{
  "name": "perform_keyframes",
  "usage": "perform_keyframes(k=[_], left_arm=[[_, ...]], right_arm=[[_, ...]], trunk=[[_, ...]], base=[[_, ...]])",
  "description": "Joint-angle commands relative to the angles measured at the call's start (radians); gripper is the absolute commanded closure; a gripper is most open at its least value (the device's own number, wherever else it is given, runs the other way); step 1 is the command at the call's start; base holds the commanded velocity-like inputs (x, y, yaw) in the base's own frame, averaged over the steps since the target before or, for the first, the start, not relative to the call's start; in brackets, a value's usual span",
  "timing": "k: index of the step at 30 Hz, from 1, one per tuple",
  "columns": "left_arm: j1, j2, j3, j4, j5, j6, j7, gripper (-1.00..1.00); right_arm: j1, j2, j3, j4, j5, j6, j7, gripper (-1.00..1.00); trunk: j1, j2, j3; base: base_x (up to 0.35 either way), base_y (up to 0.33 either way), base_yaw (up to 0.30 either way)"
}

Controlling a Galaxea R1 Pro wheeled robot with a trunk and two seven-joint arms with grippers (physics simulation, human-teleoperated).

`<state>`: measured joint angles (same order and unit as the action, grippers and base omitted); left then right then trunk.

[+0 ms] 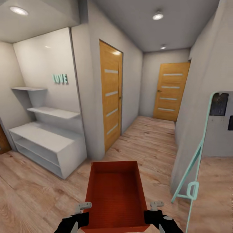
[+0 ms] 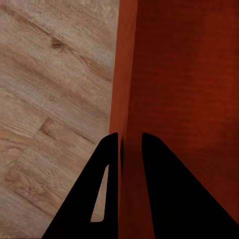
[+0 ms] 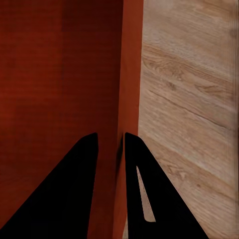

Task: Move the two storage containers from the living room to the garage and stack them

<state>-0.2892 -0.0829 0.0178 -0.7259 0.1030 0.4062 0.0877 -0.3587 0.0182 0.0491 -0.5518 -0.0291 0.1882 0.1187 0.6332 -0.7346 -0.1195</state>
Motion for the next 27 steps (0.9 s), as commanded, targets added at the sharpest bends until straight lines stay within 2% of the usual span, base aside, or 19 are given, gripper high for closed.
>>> perform_keyframes(k=[1,27], left_arm=[[-0.001,0.009,0.005,-0.004,-0.025,-0.026,0.012,1.00],[-0.001,0.009,0.005,-0.004,-0.025,-0.026,0.012,1.00]], right_arm=[[0.000,-0.003,0.003,0.001,0.011,0.005,-0.004,1.00],[0.000,-0.003,0.003,0.001,0.011,0.004,-0.004,1.00]], trunk=[[0.001,-0.001,-0.002],[0.001,-0.001,-0.002]], base=[[0.311,0.097,-0.276],[0.311,0.124,-0.264]])
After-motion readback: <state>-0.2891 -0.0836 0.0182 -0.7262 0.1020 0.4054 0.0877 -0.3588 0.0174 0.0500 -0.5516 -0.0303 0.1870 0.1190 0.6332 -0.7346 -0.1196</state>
